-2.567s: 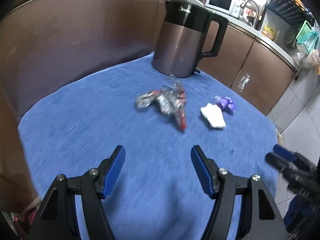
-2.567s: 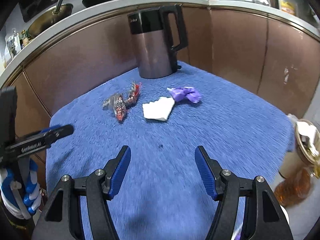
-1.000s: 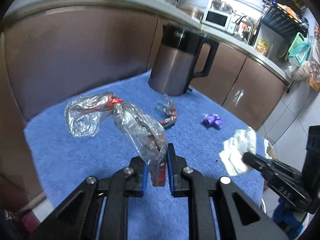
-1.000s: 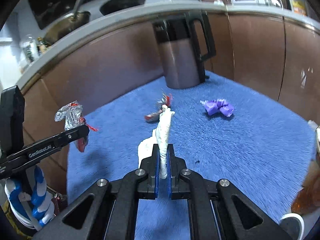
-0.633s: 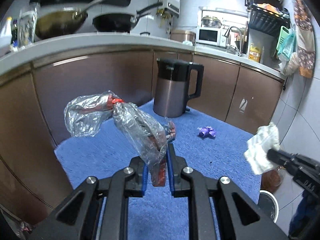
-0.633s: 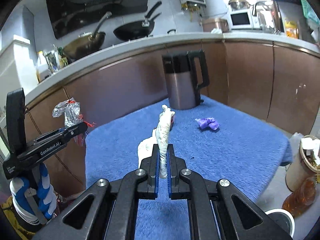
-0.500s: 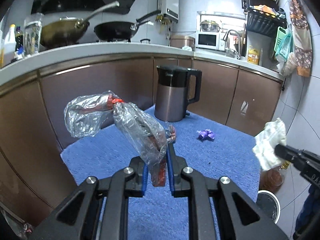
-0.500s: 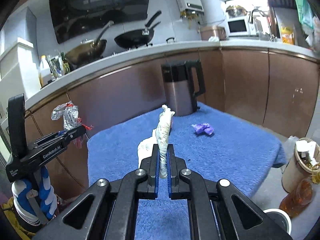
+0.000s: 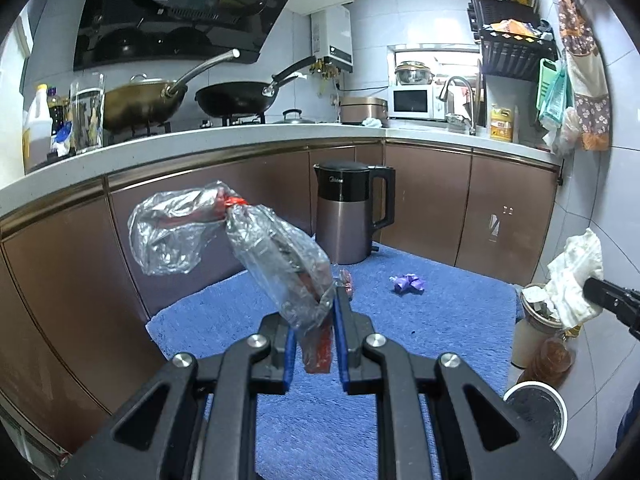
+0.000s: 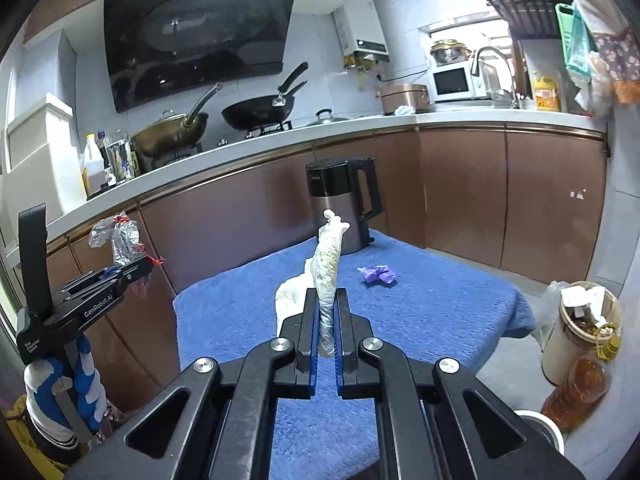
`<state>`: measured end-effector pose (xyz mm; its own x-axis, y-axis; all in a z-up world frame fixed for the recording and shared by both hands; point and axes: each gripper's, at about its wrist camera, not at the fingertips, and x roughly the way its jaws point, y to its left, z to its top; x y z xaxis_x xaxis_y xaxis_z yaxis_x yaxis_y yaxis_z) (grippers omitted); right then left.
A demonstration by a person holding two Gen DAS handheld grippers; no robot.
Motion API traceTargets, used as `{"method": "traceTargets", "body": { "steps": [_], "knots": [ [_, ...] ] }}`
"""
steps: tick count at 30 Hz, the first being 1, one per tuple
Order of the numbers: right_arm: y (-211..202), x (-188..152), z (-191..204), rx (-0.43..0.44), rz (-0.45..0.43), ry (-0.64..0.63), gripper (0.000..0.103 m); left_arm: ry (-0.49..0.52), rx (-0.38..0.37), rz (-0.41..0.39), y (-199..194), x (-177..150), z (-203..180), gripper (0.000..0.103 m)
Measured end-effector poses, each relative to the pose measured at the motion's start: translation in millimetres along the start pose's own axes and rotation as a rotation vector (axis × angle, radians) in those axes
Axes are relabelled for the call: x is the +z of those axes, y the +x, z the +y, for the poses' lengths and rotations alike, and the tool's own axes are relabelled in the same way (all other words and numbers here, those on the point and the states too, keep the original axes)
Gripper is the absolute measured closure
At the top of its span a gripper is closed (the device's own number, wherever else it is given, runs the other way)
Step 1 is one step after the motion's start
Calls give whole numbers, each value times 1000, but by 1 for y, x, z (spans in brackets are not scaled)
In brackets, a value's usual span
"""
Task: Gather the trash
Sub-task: 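Carry the plastic and tissue with both grippers over the white bin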
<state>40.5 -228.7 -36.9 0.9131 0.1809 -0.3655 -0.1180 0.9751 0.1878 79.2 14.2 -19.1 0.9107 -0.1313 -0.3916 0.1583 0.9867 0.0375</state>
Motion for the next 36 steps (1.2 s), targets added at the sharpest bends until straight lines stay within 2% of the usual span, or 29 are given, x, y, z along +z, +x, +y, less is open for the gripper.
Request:
{"method": "traceTargets", "body": {
  "steps": [8,21,26,36],
  "knots": [
    [-33,-8,-27,-83,-42,12,97,67,-32,-16,-4,3,-36,88],
    [-65,-45,-104,-267,-26,147,97,223,-180,32,14,-3,-130,88],
    [-59,-68,-139,-325,21,226,96,314,-268,84,27,-13,-178,88],
    [-42,-120,-198,-440,143,356,96,501,-521,273,72,-56,-299,88]
  ]
}}
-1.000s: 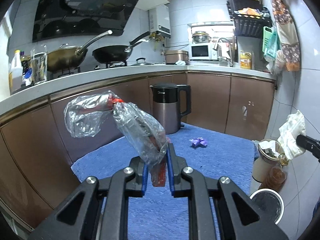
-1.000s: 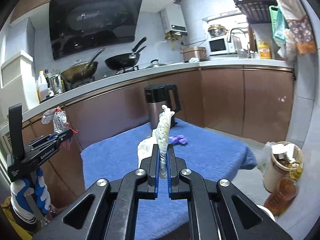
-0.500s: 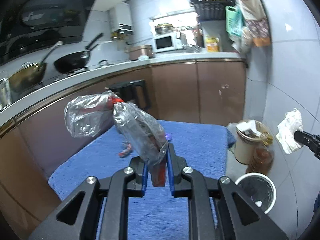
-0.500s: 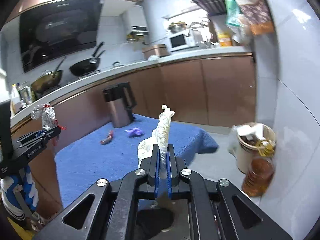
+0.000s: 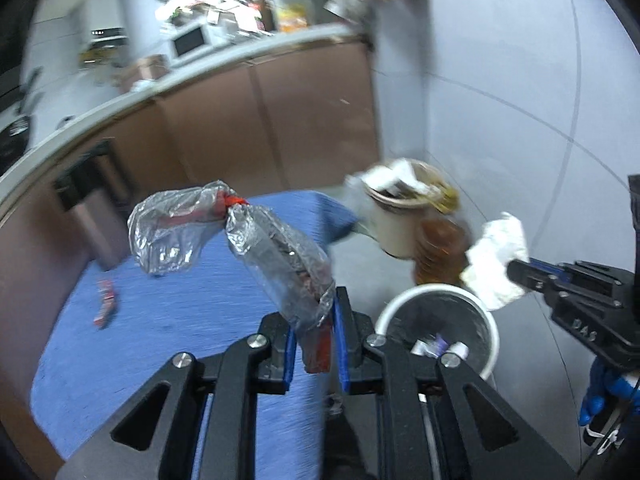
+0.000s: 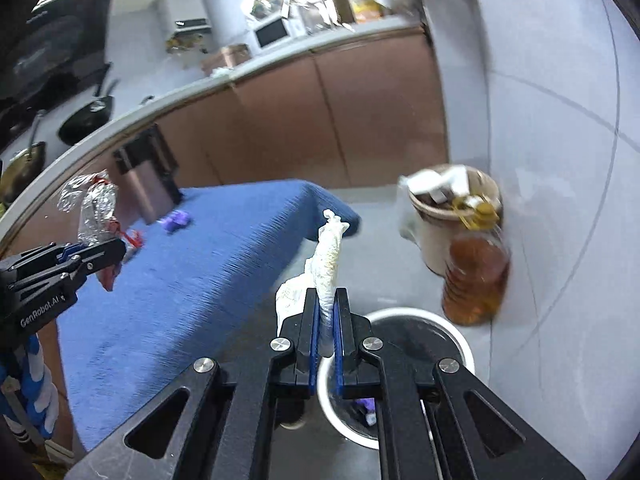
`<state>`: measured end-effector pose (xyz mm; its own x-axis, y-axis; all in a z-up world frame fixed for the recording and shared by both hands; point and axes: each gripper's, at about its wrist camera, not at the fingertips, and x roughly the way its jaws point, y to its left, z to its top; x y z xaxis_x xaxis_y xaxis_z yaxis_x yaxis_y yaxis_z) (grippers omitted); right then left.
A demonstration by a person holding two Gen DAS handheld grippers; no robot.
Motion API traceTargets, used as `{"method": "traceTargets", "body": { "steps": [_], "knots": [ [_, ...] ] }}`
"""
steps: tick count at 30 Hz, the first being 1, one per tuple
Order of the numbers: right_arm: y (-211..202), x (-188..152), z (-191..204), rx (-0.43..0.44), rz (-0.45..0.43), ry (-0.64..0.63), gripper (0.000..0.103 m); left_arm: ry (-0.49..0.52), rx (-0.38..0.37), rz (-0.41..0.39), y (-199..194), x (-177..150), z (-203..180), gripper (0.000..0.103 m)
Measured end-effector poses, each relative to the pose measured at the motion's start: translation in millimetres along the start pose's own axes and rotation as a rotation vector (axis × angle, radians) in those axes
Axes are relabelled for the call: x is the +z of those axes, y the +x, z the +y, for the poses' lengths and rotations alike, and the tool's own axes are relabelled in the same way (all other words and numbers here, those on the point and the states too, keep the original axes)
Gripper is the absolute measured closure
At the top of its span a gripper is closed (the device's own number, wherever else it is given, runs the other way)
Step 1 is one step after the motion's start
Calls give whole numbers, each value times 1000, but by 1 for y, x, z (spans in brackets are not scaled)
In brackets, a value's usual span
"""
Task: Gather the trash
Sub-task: 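Carry the plastic and tissue with both grippers over the white bin, then open both grippers to drop the plastic and tissue into the bin, then move both grippers back over the last two items on the towel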
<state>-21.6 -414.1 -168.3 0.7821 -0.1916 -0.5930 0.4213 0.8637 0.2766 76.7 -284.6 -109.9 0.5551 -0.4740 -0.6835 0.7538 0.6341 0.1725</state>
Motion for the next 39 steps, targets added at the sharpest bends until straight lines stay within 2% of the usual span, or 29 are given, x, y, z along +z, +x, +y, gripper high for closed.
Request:
{"method": "traceTargets", "body": {
  "steps": [3,6,8,12,15,16,17,18,19,23,30,35,39],
  "knots": [
    [15,-6,-19,-33,43,38,96,23,-139,63,32,4,-22,88],
    [34,-15,-34,-62,95,66,96,7,-293,169,72,5,-39,88],
    [46,-21,-43,-74,125,89,96,-13,-359,223,94,4,-48,86],
    [68,-35,-62,-105,184,129,93,-65,-473,314,130,3,-61,86],
    [79,-43,-73,-123,217,154,92,-105,-540,340,144,4,-64,86],
    [82,-44,-76,-128,225,160,90,-116,-551,346,147,4,-65,84],
    [84,-47,-80,-134,233,169,83,-122,-556,348,148,4,-65,80],
    [85,-49,-82,-140,236,174,74,-129,-560,346,147,4,-63,78],
    [87,-50,-84,-147,238,178,71,-137,-564,341,146,5,-63,72],
    [87,-52,-87,-159,239,194,67,-156,-554,303,134,8,-56,53],
    [71,-42,-76,-162,198,182,61,-178,-467,205,99,15,-31,52],
    [50,-26,-58,-133,142,151,60,-144,-295,74,51,19,-11,52],
    [31,-10,-33,-103,90,107,57,-167,-172,-12,17,15,16,52]
  ]
}}
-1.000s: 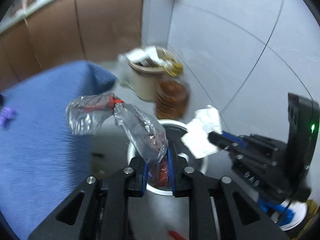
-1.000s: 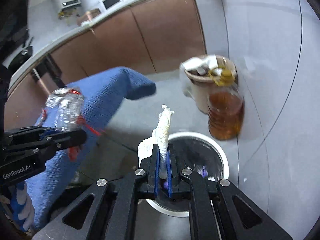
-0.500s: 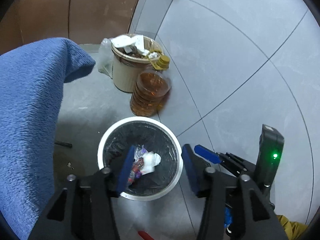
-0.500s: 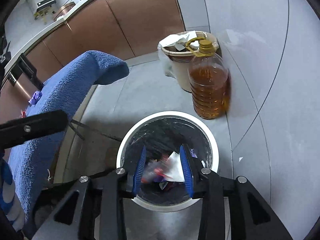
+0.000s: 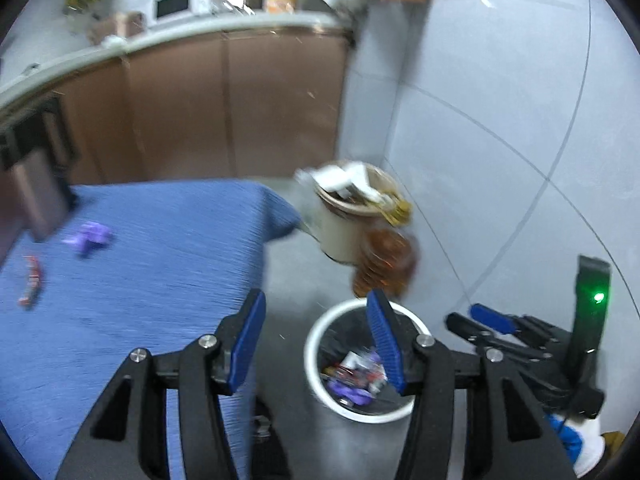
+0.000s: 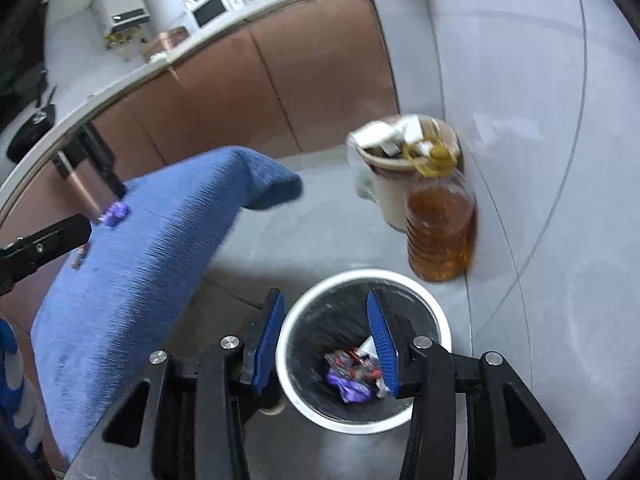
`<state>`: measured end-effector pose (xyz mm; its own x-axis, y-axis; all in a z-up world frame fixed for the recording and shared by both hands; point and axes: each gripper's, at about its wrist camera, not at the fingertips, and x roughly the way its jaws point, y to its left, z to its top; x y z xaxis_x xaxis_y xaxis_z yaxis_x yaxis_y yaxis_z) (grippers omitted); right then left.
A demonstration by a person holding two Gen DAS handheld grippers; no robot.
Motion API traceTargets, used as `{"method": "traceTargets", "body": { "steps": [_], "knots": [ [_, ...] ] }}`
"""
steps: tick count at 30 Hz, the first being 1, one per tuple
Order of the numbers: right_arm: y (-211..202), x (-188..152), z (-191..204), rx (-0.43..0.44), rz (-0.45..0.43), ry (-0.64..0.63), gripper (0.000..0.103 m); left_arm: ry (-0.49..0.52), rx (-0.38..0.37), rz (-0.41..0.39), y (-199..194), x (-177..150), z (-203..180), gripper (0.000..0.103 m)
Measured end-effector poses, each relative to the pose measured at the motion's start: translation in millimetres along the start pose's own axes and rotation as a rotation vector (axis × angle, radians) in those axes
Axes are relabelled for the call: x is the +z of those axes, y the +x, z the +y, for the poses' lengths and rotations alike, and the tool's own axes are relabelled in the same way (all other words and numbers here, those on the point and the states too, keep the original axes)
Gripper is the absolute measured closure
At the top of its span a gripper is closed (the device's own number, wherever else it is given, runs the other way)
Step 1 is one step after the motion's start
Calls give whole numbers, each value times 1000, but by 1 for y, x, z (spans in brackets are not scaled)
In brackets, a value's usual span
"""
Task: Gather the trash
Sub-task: 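Move both grippers back over the last two items on the towel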
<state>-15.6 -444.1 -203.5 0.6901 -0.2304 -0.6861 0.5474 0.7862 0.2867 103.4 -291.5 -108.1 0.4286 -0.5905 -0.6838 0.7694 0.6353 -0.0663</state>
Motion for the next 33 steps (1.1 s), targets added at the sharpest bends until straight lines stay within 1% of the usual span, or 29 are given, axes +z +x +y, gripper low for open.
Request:
{"method": "traceTargets", "body": {
  "steps": [5,7,9,13,17,21,24,25,27,31,33],
  "knots": [
    [-26,11,38,46,-52,-71,54,-70,147,-91,-50,-15,45,44],
    [-33,13,53,64,-64,-103,54,-110,200,-122,-70,-23,64,43],
    [-40,15,70,82,-75,-136,53,-158,268,-149,-91,-30,86,43],
    [-54,19,104,124,-101,-202,51,-243,370,-200,-130,-45,122,40],
    [-70,23,141,171,-126,-272,50,-297,487,-254,-167,-61,144,38],
    [-83,22,171,202,-145,-332,49,-343,557,-295,-196,-77,162,37],
    [-94,21,193,227,-158,-374,49,-386,595,-317,-217,-92,174,36],
    [-97,20,200,236,-164,-387,48,-401,607,-322,-224,-97,179,35],
    [-102,18,212,255,-170,-406,39,-424,635,-332,-235,-105,186,35],
    [-108,14,233,282,-177,-444,35,-461,679,-352,-254,-120,197,33],
    [-109,13,241,290,-178,-461,30,-470,701,-359,-261,-126,201,32]
  ]
}}
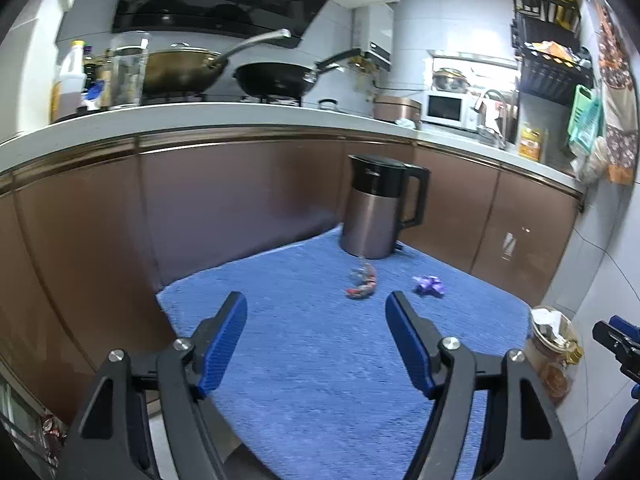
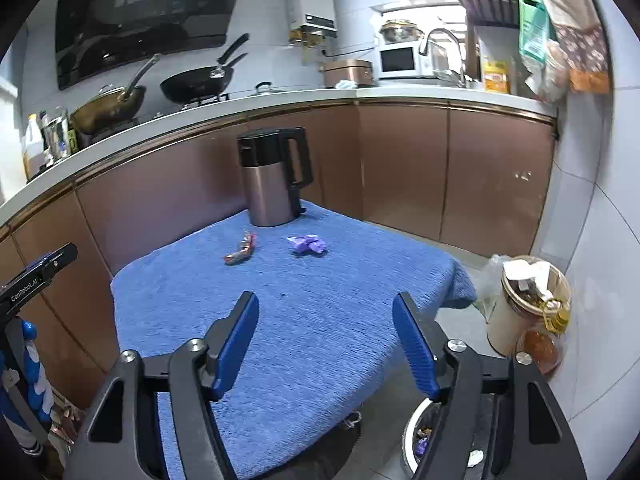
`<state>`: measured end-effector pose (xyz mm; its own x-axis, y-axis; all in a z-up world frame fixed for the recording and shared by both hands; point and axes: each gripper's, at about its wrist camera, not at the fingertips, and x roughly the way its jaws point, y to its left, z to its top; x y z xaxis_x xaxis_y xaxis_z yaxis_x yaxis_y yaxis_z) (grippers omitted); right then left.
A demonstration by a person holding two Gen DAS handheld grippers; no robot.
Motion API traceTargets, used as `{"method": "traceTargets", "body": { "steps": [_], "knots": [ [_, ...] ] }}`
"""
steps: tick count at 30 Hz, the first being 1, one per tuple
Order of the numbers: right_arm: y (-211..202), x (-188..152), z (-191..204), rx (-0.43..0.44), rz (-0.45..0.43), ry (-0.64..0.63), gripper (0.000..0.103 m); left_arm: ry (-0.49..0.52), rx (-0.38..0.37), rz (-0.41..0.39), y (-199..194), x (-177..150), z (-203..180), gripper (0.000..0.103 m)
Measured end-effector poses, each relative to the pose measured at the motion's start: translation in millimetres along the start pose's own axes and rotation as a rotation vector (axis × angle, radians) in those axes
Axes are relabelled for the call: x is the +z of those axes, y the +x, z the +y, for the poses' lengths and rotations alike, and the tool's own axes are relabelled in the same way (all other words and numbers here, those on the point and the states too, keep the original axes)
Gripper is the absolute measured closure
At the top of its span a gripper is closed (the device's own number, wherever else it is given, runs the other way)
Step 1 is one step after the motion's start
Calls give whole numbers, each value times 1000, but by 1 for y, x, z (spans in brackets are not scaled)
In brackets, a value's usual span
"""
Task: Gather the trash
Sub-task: 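Move both grippers back over the last two items on the towel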
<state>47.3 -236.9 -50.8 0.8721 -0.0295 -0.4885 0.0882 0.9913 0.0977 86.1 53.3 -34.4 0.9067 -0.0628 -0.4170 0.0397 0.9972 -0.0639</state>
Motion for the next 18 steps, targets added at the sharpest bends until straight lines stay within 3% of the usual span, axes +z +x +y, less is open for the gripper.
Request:
{"method": "traceTargets", "body": {
  "steps": [14,18],
  "knots": [
    [-4,12,29,-14,-37,-60,0,-14,63,-58,-11,-7,26,31],
    [-2,16,31,-17,-63,-58,0,-12,59,-74,-9,-5,28,31]
  ]
}}
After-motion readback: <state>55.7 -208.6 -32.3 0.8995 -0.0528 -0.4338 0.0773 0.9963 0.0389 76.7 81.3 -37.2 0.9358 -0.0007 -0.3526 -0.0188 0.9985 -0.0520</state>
